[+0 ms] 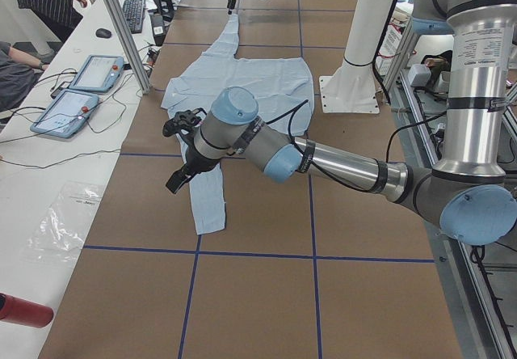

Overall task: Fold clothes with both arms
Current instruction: 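Lower the right gripper onto the sleeve cuff nearest it and grasp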

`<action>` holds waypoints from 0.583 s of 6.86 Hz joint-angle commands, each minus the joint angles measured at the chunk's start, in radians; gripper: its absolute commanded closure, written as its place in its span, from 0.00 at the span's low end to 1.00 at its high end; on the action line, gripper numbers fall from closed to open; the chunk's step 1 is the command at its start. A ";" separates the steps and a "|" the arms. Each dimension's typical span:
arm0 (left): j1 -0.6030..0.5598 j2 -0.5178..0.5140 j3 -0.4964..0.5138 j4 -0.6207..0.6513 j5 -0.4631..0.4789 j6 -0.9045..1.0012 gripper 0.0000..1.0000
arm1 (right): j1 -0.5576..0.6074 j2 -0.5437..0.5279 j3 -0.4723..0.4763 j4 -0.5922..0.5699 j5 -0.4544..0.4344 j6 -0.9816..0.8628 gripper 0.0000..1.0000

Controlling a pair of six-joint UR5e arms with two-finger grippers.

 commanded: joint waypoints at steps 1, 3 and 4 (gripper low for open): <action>0.000 0.001 0.000 0.000 -0.001 0.000 0.00 | -0.012 -0.010 -0.014 0.003 -0.005 0.002 0.12; -0.002 0.001 -0.002 0.000 0.000 0.003 0.00 | -0.015 -0.011 -0.034 0.003 -0.011 0.002 0.14; -0.002 0.001 -0.002 0.000 0.000 0.003 0.00 | -0.019 -0.011 -0.035 0.003 -0.014 0.002 0.17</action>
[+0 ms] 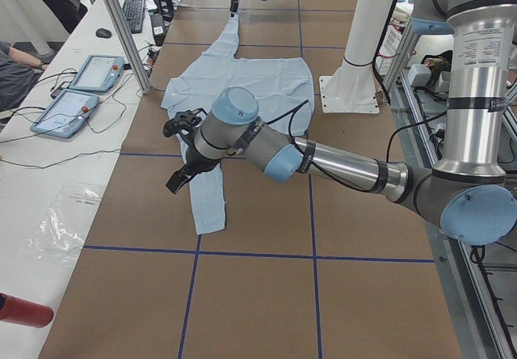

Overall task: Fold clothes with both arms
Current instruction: 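Lower the right gripper onto the sleeve cuff nearest it and grasp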

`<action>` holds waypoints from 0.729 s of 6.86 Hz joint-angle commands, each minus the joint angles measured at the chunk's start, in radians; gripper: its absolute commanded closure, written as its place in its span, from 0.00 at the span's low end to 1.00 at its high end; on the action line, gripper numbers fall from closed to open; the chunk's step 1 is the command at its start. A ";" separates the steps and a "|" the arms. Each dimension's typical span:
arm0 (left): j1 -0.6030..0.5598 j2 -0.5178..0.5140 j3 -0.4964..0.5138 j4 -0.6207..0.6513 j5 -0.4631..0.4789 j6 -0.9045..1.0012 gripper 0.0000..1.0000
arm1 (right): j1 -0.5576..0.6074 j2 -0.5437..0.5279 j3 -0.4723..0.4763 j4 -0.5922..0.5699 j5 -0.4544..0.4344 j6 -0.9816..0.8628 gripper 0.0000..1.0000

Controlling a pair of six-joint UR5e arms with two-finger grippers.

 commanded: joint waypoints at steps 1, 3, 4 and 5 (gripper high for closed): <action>-0.001 0.002 0.000 0.000 -0.001 0.001 0.00 | -0.005 -0.001 -0.004 0.000 -0.002 0.017 0.38; -0.001 0.002 0.000 0.000 -0.001 0.004 0.00 | -0.008 -0.001 0.006 0.000 0.001 0.035 1.00; -0.001 0.002 0.000 0.000 -0.001 0.004 0.00 | -0.008 -0.004 0.014 0.000 0.004 0.037 1.00; -0.001 0.002 0.001 0.000 -0.001 0.004 0.00 | -0.006 -0.007 0.032 0.002 0.006 0.046 1.00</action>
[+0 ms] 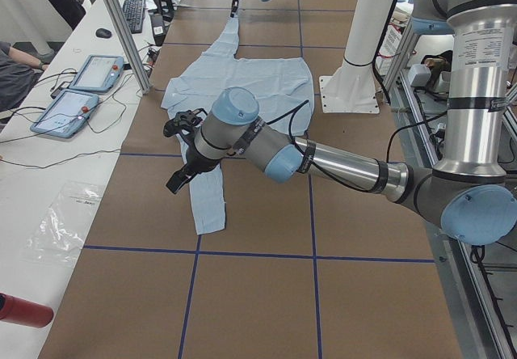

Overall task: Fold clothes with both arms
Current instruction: 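Lower the right gripper onto the sleeve cuff nearest it and grasp, then carry the grasped sleeve with the right gripper across the shirt front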

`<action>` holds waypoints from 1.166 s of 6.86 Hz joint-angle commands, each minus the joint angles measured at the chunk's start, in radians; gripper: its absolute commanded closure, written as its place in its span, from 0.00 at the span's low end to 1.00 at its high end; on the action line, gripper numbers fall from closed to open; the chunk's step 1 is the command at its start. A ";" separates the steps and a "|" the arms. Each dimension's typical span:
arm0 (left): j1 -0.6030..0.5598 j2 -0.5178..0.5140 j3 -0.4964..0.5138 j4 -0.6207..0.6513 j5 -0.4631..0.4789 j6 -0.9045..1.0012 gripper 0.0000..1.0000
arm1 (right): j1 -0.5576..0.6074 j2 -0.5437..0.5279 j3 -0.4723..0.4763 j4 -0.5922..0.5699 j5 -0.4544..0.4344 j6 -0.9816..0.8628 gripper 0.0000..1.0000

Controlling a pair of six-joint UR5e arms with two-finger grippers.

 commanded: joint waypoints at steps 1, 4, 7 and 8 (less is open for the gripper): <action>0.000 0.000 0.001 0.000 0.000 0.000 0.00 | 0.006 -0.009 0.076 0.000 0.004 0.037 1.00; 0.000 -0.001 0.003 0.000 0.000 -0.004 0.00 | 0.010 0.015 0.270 -0.071 -0.013 0.247 1.00; 0.000 -0.001 0.001 0.000 0.000 -0.004 0.00 | -0.208 0.175 0.431 -0.289 -0.334 0.557 1.00; 0.000 0.000 0.003 0.000 0.000 -0.004 0.00 | -0.309 0.298 0.433 -0.454 -0.478 0.635 1.00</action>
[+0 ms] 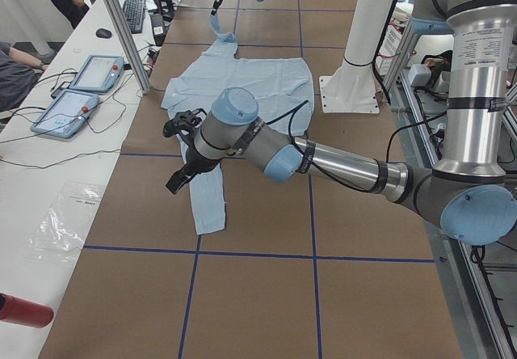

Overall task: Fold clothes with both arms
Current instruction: 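Carry the grasped sleeve with the right gripper across the shirt front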

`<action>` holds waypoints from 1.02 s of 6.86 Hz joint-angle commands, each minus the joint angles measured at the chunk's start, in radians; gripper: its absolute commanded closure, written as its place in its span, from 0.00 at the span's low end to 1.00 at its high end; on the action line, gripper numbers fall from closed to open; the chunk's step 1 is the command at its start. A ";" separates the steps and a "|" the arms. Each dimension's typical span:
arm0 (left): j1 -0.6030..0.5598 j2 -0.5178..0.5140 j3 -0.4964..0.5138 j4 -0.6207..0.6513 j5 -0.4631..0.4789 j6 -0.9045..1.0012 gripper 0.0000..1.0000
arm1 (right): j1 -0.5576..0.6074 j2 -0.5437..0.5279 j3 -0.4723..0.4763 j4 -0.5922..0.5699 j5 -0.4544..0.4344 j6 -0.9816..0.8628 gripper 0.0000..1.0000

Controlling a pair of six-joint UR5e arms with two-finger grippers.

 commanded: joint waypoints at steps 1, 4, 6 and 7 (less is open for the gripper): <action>0.000 0.001 0.001 0.000 0.000 0.001 0.00 | -0.217 0.259 0.014 -0.342 -0.309 0.183 1.00; 0.000 0.003 0.003 0.000 0.002 0.005 0.00 | -0.385 0.546 -0.096 -0.486 -0.585 0.388 1.00; 0.000 0.006 0.012 0.000 0.002 0.003 0.00 | -0.475 0.687 -0.291 -0.483 -0.740 0.464 1.00; 0.000 0.006 0.015 0.000 0.002 0.002 0.00 | -0.510 0.692 -0.301 -0.483 -0.793 0.465 1.00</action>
